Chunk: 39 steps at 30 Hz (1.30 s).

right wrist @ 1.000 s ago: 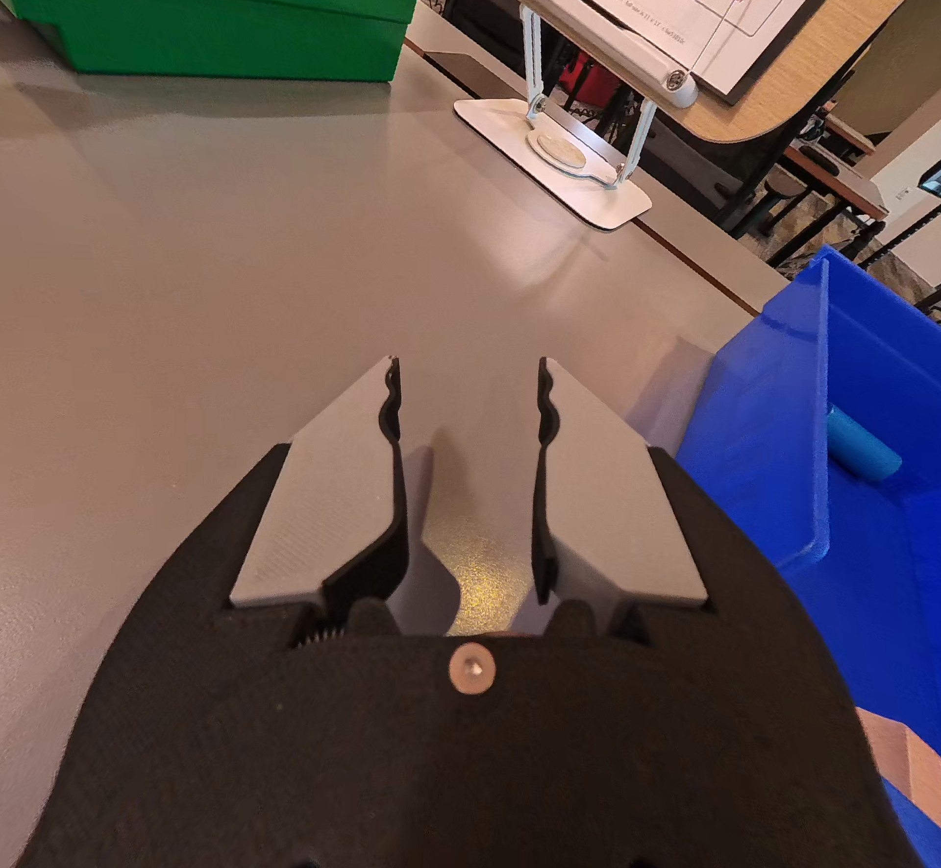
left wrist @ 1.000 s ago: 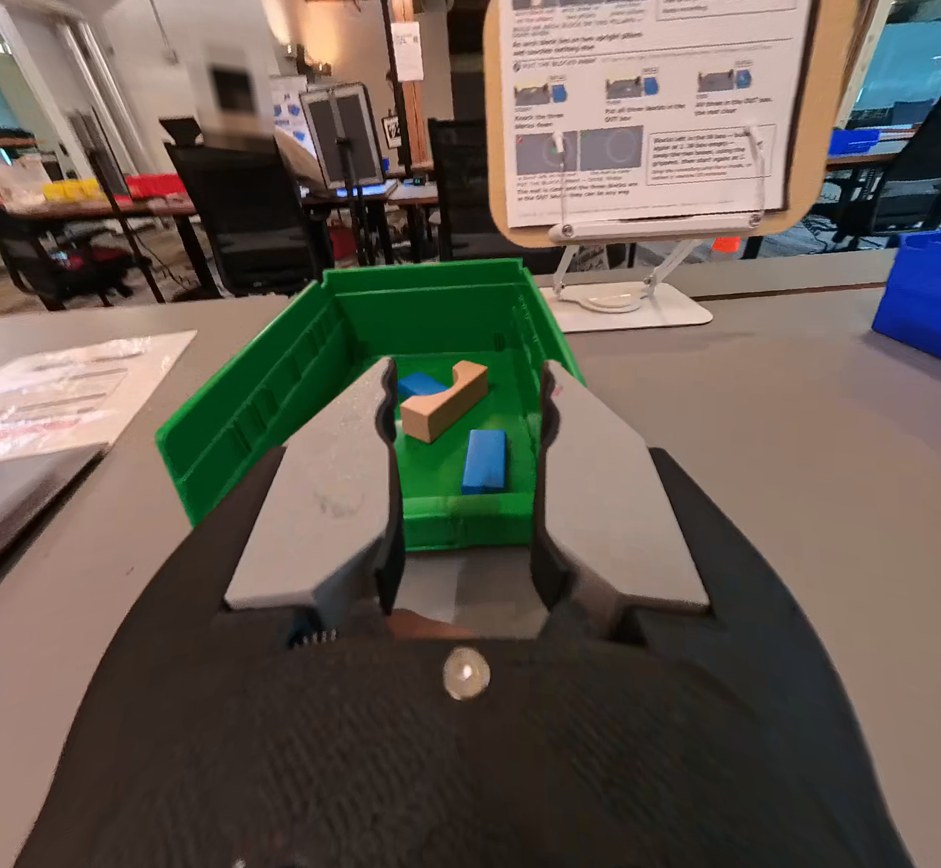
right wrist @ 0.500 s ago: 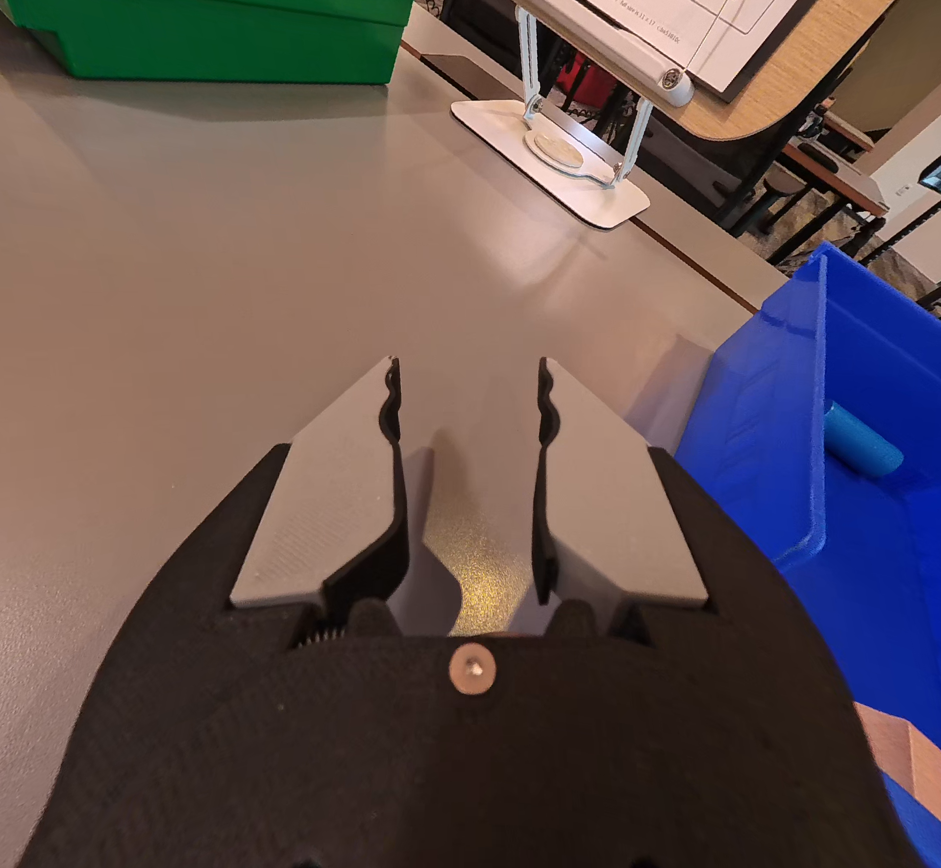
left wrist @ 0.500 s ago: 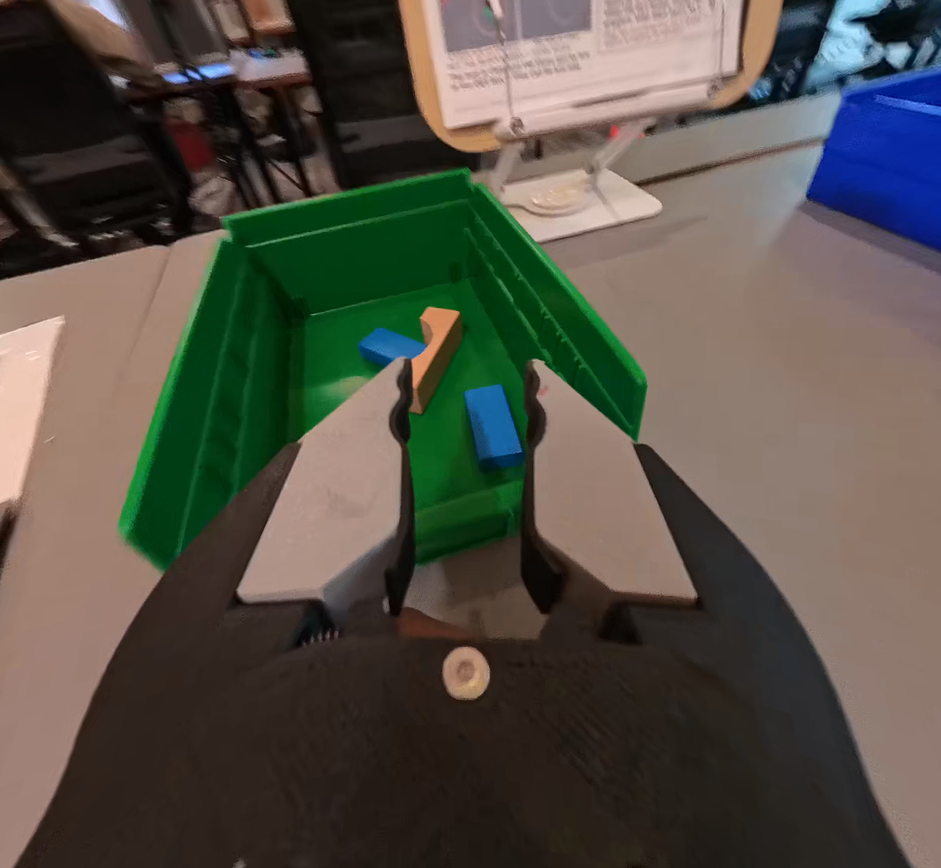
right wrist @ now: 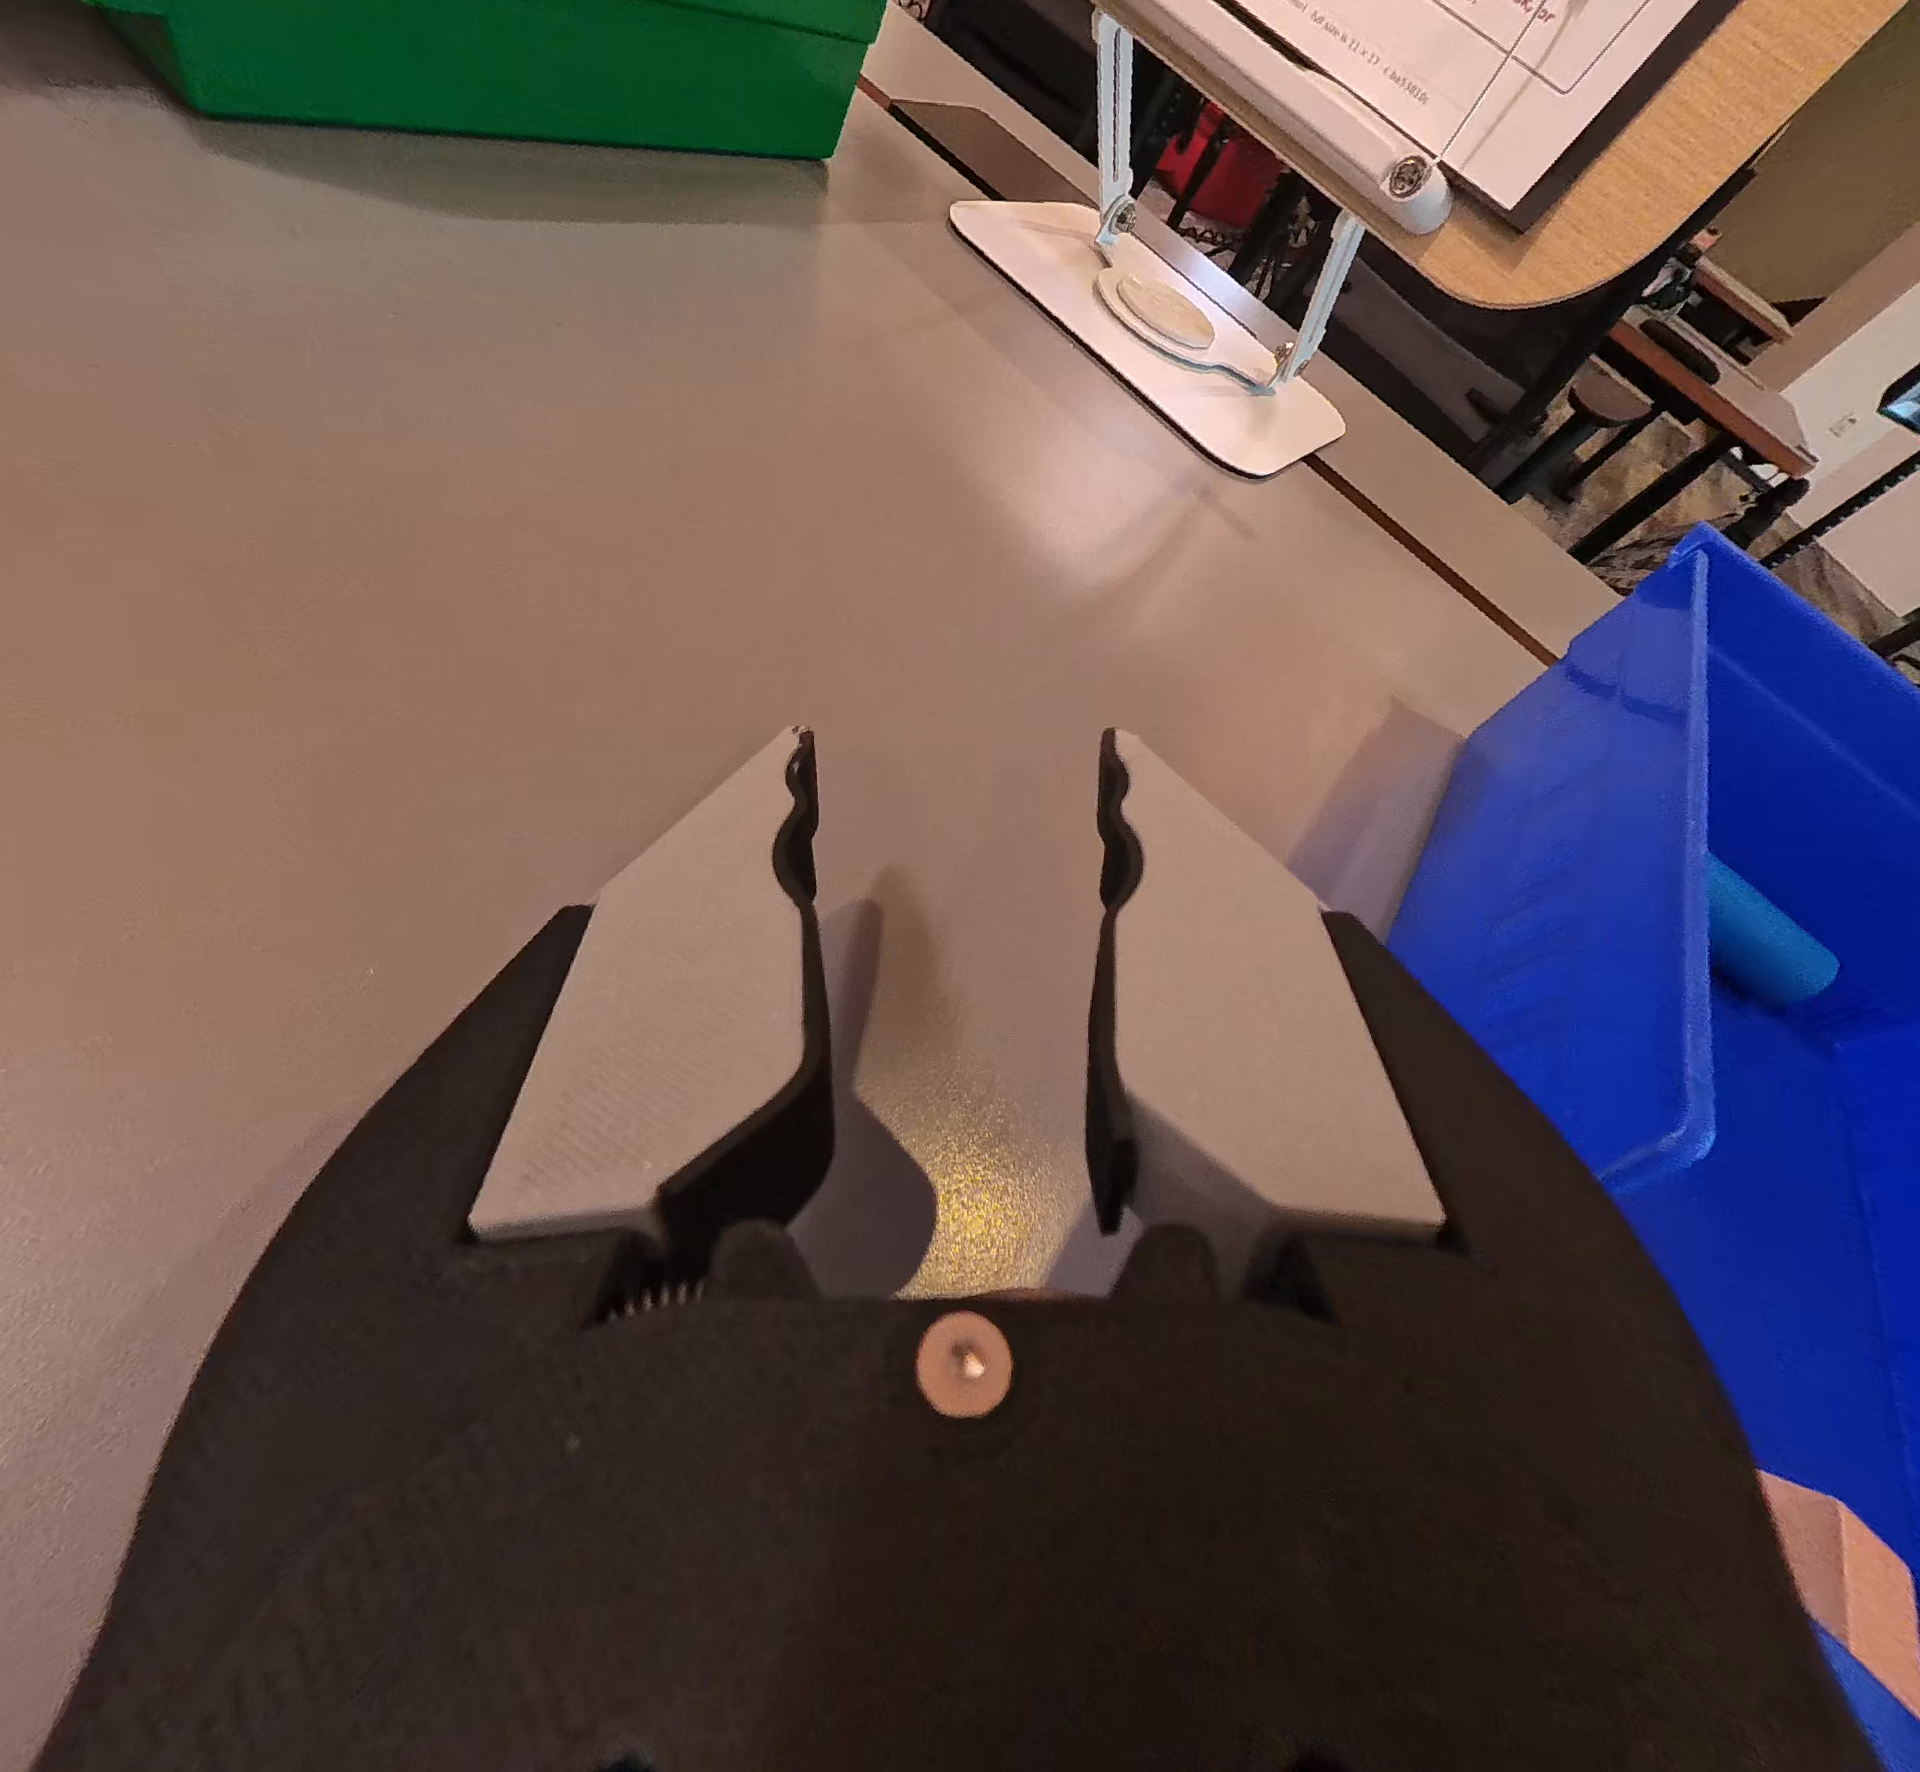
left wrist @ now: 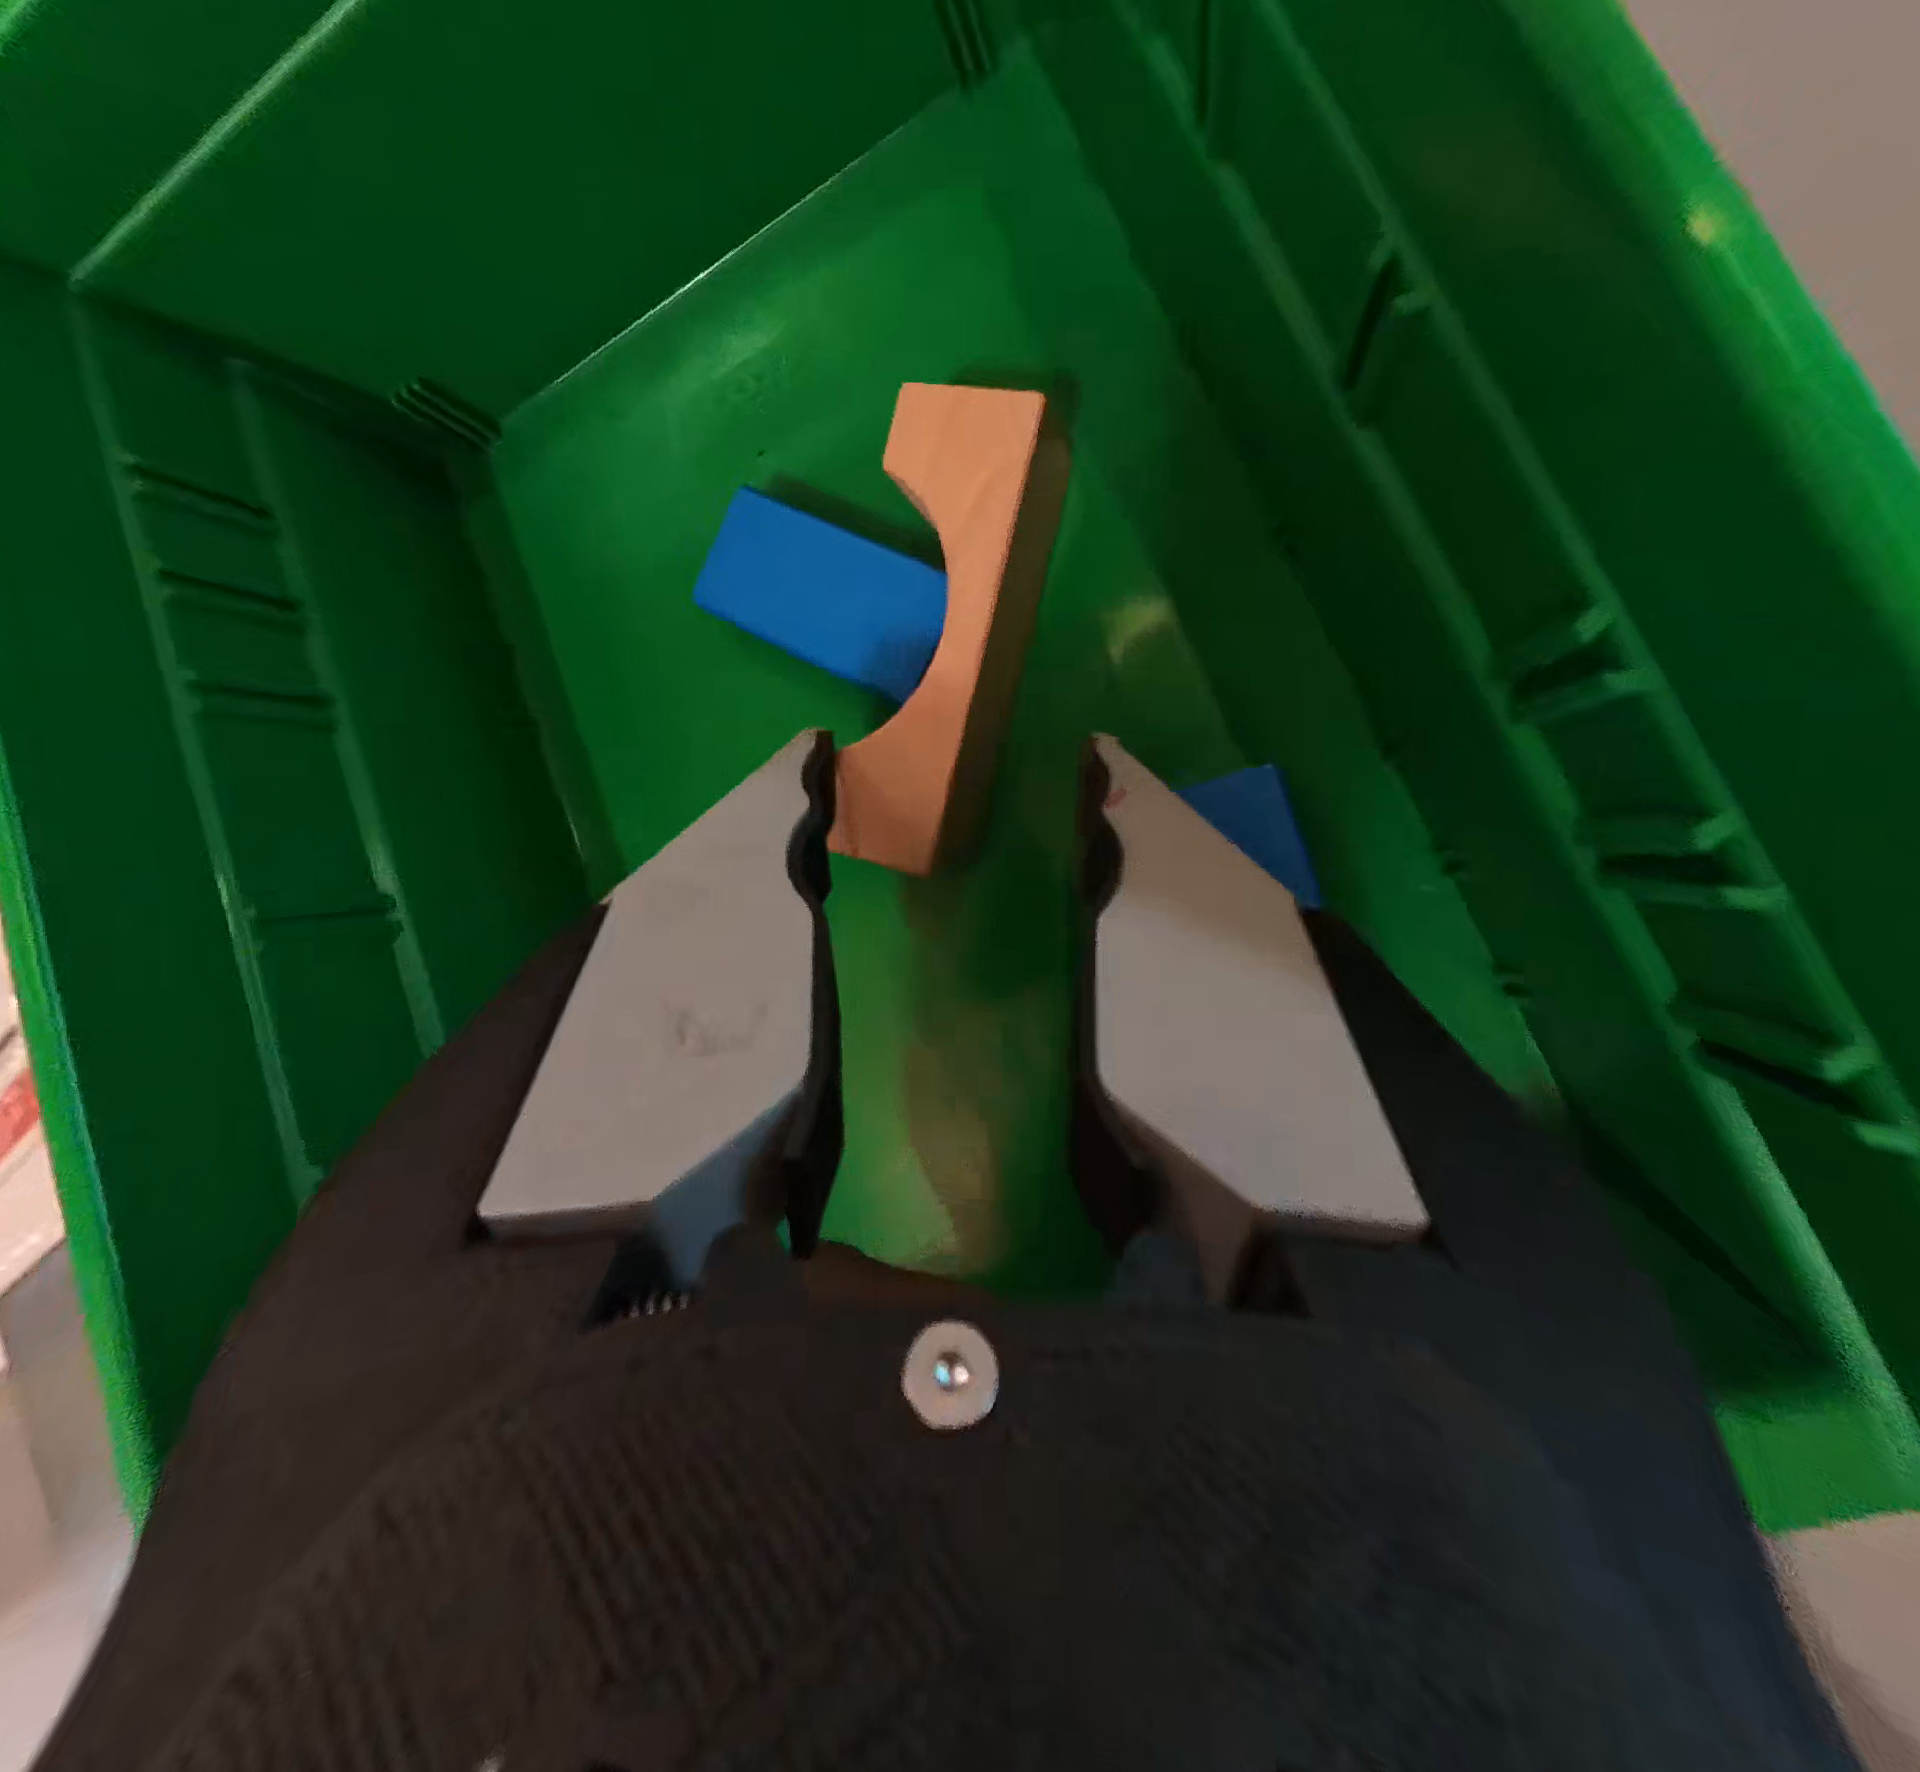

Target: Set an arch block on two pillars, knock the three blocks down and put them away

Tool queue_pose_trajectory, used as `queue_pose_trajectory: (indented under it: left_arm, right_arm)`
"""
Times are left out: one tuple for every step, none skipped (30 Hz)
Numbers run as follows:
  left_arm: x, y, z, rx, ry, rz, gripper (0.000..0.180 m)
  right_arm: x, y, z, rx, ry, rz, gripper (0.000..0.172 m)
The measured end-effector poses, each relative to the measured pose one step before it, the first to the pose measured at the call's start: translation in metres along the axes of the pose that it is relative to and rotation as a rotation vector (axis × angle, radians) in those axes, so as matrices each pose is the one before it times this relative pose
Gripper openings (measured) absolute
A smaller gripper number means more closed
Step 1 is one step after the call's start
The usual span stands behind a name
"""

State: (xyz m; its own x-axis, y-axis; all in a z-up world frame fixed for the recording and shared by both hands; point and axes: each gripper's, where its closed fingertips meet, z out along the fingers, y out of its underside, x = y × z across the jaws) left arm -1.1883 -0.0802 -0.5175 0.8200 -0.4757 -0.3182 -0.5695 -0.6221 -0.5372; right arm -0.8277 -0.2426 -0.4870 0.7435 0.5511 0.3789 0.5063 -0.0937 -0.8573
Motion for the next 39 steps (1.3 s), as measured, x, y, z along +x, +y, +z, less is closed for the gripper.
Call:
queue_pose_trajectory:
  left_arm:
    - [-0.00222,0.00003,0.00281,-0.0092,-0.0258,0.0203,0.047]
    - [-0.00236,0.00096,0.00276,-0.0118,-0.0314,0.0223,0.05]
    - [-0.00238,0.00129,0.00198,-0.0142,-0.0356,0.0225,0.053]
    - [-0.00349,0.00059,0.00036,-0.0058,-0.0425,0.0149,0.049]
    - [-0.00314,-0.00046,-0.00121,0.0051,-0.0327,0.0009,0.038]
    - [-0.00095,0.0,-0.00212,0.0055,-0.0078,-0.0181,0.03]
    - [-0.00118,0.0014,-0.00243,-0.0022,0.004,-0.0376,0.028]
    - [-0.00261,0.00243,-0.00286,-0.0072,0.0053,-0.0433,0.03]
    - [-0.00302,0.00276,-0.00366,-0.0063,0.0087,-0.0399,0.037]
    - [-0.00221,0.00208,-0.00419,-0.0006,0.0145,-0.0436,0.043]
    - [0.00079,0.00124,-0.00449,0.0023,0.0308,-0.0436,0.044]
    - [0.00489,0.00132,-0.00476,-0.0021,0.0498,-0.0345,0.046]
    - [0.00798,0.00122,-0.00448,-0.0044,0.0616,-0.0261,0.049]
    - [0.01081,0.00065,-0.00411,-0.0004,0.071,-0.0198,0.052]
    - [0.01202,0.00055,-0.00305,0.0015,0.0735,-0.0139,0.052]
    - [0.00971,0.00164,-0.00119,-0.0044,0.0555,-0.0077,0.052]
    - [0.00377,0.00357,0.00092,-0.0164,0.0178,0.0015,0.052]
    - [-0.002,0.00569,0.00289,-0.0289,-0.0188,0.0118,0.053]
    - [-0.00346,0.00718,0.00426,-0.0357,-0.0286,0.0174,0.054]
    - [0.00031,0.00268,0.00308,-0.0065,-0.0017,0.0047,0.054]
    - [0.00419,-0.00125,0.00096,0.0158,0.0294,-0.0137,0.046]
    - [0.00403,0.00084,0.00159,-0.0031,0.0333,-0.018,0.046]
    - [0.00261,0.00028,0.00136,-0.0004,0.0291,-0.0194,0.044]
    - [0.00142,0.00039,0.00108,0.0,0.0228,-0.0182,0.043]
    - [0.00039,0.00055,0.00085,-0.0035,0.0154,-0.0172,0.045]
    - [-0.00001,0.00087,0.0003,-0.0078,0.0084,-0.0119,0.047]
    - [-0.001,0.00062,-0.00098,-0.0065,-0.0017,-0.0025,0.046]
    - [-0.00083,-0.00017,-0.00201,0.0002,-0.0043,0.0022,0.046]
    - [0.00255,-0.00092,-0.00225,0.007,0.0171,-0.0023,0.046]
    - [0.00637,-0.00118,-0.00213,0.009,0.0412,-0.008,0.046]
    - [0.00533,-0.00009,-0.00123,0.0015,0.0309,-0.0051,0.046]
    - [0.00066,0.00143,-0.00031,-0.0089,-0.0029,0.0065,0.046]
    - [-0.0025,0.00118,-0.00004,-0.0081,-0.0228,0.0083,0.05]
    - [-0.00247,0.00008,-0.00014,-0.0031,-0.0177,0.0009,0.055]
    - [-0.00135,0.00037,0.00016,-0.0073,-0.0079,-0.0001,0.058]
    - [-0.0023,0.00019,0.00021,-0.0067,-0.0124,0.0007,0.058]
    - [-0.0055,-0.00008,0.00004,-0.003,-0.0339,0.0052,0.055]
    - [-0.00648,0.00006,0.00025,0.0007,-0.0406,0.0079,0.051]
    - [-0.00251,-0.00001,0.0005,0.0053,-0.0148,0.0017,0.049]
  right_arm:
    - [-0.00043,0.00004,0.00021,-0.0005,-0.0013,-0.0018,0.052]
    - [-0.00043,-0.00017,0.0,0.0006,-0.0006,-0.0024,0.052]
    - [-0.00041,-0.00023,-0.00013,0.0011,-0.0002,-0.0033,0.052]
    - [-0.00029,-0.00021,-0.00014,0.0009,0.0005,-0.0034,0.052]
    - [-0.00018,-0.00004,-0.00018,0.0004,0.0008,-0.0017,0.052]
    - [-0.00019,0.00011,-0.00005,-0.0001,-0.0009,-0.0004,0.052]
    - [-0.00006,0.00012,-0.00017,0.0,-0.0009,0.0004,0.052]
    - [-0.00002,-0.00012,-0.00013,0.0011,-0.0007,0.0008,0.052]
    - [0.00005,-0.00005,-0.00009,0.0005,-0.0005,0.001,0.052]
    - [0.00003,0.00012,0.00018,-0.001,-0.0005,0.0009,0.052]
    - [-0.00004,0.00021,0.00022,-0.0015,-0.0004,0.0005,0.052]
    - [-0.00006,0.0002,0.00025,-0.0017,-0.0003,0.0,0.052]
    - [0.00009,0.00026,0.00022,-0.0022,0.0006,-0.0003,0.051]
    - [0.00007,0.00031,0.00029,-0.0023,0.0012,-0.0005,0.051]
    - [0.00015,0.0002,0.00017,-0.0017,0.0013,-0.0005,0.051]
    - [0.00025,0.00004,0.0,-0.0007,0.0023,-0.0001,0.051]
    - [0.00029,-0.00003,-0.00008,0.0006,0.002,0.0003,0.051]
    - [0.00024,-0.00014,-0.0002,0.0012,0.0015,0.0007,0.051]
    - [0.00016,-0.00005,-0.00026,0.001,0.0005,0.0009,0.051]
    - [0.00002,0.00017,-0.0002,-0.0004,0.0,0.0011,0.051]
    - [0.00015,0.00006,-0.00024,0.0001,0.0001,0.001,0.051]
    - [0.00016,-0.00003,-0.00019,0.0008,0.0001,0.0008,0.05]
    - [0.00016,0.00017,-0.00021,0.0,0.0003,0.0007,0.05]
    - [-0.00003,-0.00011,-0.00022,0.001,-0.0004,0.0006,0.05]
    - [-0.00021,-0.0002,-0.00015,0.0013,-0.0015,-0.0001,0.05]
    - [-0.00018,-0.00007,-0.00012,0.0006,-0.0009,-0.0007,0.05]
    - [-0.00016,-0.00007,-0.00012,0.0006,-0.0011,-0.0015,0.05]
    - [-0.00033,-0.00005,-0.00019,0.0009,-0.0008,-0.0017,0.05]
    - [-0.00036,-0.00017,-0.00005,0.001,-0.0018,-0.0011,0.05]
    - [-0.0003,0.00006,0.00024,-0.0007,-0.002,-0.0008,0.05]
    - [-0.00041,0.00014,0.00031,-0.0021,-0.0024,-0.0012,0.05]
    - [-0.00042,0.00008,0.00046,-0.0017,-0.0016,-0.0022,0.05]
    - [-0.00042,0.00027,0.00038,-0.0021,-0.0004,-0.0035,0.049]
    - [-0.00028,0.00015,0.00022,-0.0022,0.0012,-0.0046,0.049]
    - [-0.00033,-0.00004,0.00006,-0.0003,0.0015,-0.0046,0.049]
    - [-0.00028,-0.00012,-0.00009,0.0005,0.0012,-0.0039,0.049]
    - [-0.0002,-0.00002,-0.0001,0.0004,0.0007,-0.0031,0.049]
    - [-0.00015,-0.00003,-0.00011,0.0003,0.0005,-0.0019,0.049]
    - [-0.00014,-0.00008,-0.0001,0.0003,-0.0002,-0.0009,0.049]
